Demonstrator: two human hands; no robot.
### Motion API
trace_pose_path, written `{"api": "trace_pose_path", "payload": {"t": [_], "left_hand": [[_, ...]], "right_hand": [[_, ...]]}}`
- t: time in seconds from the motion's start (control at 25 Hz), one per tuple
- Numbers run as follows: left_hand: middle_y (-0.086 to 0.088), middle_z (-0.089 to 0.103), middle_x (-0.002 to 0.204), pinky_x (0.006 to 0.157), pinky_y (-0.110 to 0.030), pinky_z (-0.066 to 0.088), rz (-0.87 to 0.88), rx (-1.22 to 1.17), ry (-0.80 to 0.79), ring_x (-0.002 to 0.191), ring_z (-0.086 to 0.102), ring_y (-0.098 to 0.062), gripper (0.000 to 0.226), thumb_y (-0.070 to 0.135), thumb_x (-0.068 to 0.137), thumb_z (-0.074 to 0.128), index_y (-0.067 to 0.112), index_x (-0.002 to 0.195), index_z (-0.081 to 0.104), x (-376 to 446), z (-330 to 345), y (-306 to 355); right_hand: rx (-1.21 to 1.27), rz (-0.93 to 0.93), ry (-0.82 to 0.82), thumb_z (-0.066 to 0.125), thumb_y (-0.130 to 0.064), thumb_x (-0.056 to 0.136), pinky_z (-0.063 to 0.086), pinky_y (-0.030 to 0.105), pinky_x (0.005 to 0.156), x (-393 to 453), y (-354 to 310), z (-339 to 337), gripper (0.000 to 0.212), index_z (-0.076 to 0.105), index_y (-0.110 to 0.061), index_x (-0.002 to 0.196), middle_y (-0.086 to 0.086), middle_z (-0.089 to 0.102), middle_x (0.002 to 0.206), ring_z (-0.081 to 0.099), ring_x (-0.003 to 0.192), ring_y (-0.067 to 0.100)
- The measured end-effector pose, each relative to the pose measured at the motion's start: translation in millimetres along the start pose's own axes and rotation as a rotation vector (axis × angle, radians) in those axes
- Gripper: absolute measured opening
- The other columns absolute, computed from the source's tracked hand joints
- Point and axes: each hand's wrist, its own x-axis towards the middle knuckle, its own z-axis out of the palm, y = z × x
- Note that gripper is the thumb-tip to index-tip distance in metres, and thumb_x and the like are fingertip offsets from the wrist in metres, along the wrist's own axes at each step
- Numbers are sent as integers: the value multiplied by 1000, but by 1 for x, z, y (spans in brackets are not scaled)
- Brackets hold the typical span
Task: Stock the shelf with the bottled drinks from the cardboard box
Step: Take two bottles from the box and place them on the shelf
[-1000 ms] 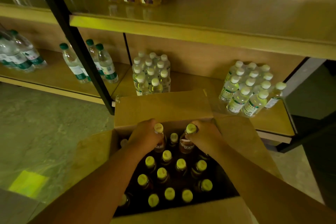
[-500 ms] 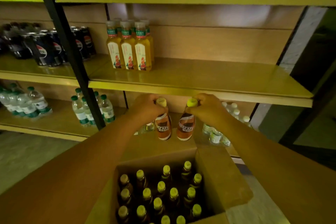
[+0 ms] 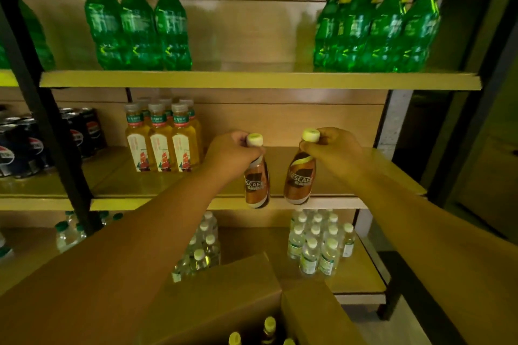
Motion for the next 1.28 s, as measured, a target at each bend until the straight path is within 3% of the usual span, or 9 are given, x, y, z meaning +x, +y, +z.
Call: {"api": "trace_pose_path", "payload": {"t": [0.24,0.4,0.52,0.64,0.72,0.84,1.0,1.08,1.28], "left_hand": [[8,70,88,75,-27,54,9,30,-19,83,66,-10,18,22,81,76,25,95,66,48,60,6],[6,71,91,72,-25,54,-14,46,-12,87,68,-12,20,25,81,76,22,99,69,80,103,2],[7,72,93,77,-29,57,-21,6,45,87,68,-11,22,23,79,78,24,99,69,97,124,4],[10,69,92,66,-18,51,-30,32,84,81,63,-1,26,25,80,78,23,104,69,105,134,7],[8,70,94,65,-19,49,-31,16,106,82,64,-4,28,26,79,79,22,105,68,109,137,4],[9,70,101,69,-23,50,-22,-2,102,90,65,-9,34,34,79,79,23,108,67,107,139,-5],[5,67,116,88,-34,52,-129,-59,22,104,64,-12,54,36,70,85,22,116,62,95,146,-47],[1,65,122,94,-41,52,-199,-74,4,107,63,-16,58,31,66,88,24,115,57,86,151,-66],[9,65,108,76,-24,46,-158,89,-46,94,62,-9,53,29,73,83,24,119,58,73,154,-75]], "right_hand": [[86,42,-44,73,-17,88,45,8,54,52,45,-24,23,69,-21,110,-13,68,87,63,75,-4],[145,39,-78,70,-10,89,49,7,55,86,77,-41,24,69,-22,110,-12,69,89,65,75,-4],[129,19,-98,71,-16,88,52,14,66,108,97,-49,23,70,-26,109,-13,71,97,66,91,2],[114,6,-129,69,-22,90,48,15,70,121,107,-49,32,68,-27,121,-10,71,106,65,98,5],[99,-4,-140,68,-27,91,47,15,72,124,110,-47,31,67,-30,121,-13,70,105,64,97,2],[93,16,-115,69,-35,89,50,20,78,119,117,-44,30,66,-32,119,-17,70,103,65,98,3],[85,127,-92,79,-40,78,54,33,92,102,140,-38,59,58,-28,132,-11,67,116,64,105,8],[60,184,-106,82,-37,75,54,37,95,90,153,-31,62,58,-28,131,-9,66,120,63,106,11],[-13,204,-96,85,-29,72,52,37,95,79,165,-14,65,54,-27,129,-7,63,120,62,109,15]]}}
